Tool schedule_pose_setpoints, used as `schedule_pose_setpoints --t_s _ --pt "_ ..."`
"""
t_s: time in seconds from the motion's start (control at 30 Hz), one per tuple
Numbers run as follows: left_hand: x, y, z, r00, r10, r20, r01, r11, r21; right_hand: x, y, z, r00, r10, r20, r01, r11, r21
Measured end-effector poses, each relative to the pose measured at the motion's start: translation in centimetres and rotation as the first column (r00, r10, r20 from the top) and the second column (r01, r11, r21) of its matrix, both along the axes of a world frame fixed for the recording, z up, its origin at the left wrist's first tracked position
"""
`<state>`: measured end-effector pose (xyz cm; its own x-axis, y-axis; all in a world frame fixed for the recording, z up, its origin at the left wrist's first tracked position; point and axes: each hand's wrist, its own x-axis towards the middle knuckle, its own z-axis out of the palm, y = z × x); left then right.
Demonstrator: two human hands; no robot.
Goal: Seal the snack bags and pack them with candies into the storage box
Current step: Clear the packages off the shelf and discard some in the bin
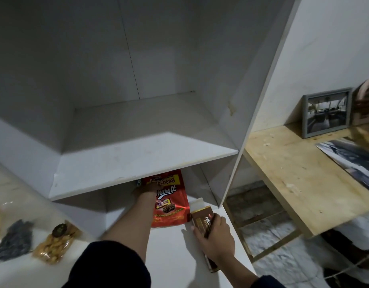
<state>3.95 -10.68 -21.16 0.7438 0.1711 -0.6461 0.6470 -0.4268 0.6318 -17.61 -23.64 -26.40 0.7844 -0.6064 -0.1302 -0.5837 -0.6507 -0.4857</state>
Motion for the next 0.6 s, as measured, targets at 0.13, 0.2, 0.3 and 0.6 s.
schedule_pose_setpoints --t_s 0.13,0.2,0.3,0.6 --pt "-0.5 0.5 0.0 0.994 0.098 -0.058 -0.107 0.975 -0.194 0.0 0.0 0.0 1.000 -0.005 0.002 0.005 1.000 -0.001" --pt "-1.2 0.9 0.0 0.988 0.135 -0.080 -0.152 0.951 -0.268 0.0 0.1 0.2 1.000 -0.012 -0.011 0.012 1.000 0.003" --pt "-3.3 1.8 0.6 0.987 0.119 -0.109 -0.152 0.915 -0.373 -0.1 0.4 0.7 0.998 -0.011 -0.067 0.011 1.000 -0.005" --pt "-11.2 6.1 2.0 0.994 0.112 -0.011 -0.107 0.915 -0.389 -2.3 1.5 1.9 0.976 0.078 -0.202 -0.070 0.996 0.047"
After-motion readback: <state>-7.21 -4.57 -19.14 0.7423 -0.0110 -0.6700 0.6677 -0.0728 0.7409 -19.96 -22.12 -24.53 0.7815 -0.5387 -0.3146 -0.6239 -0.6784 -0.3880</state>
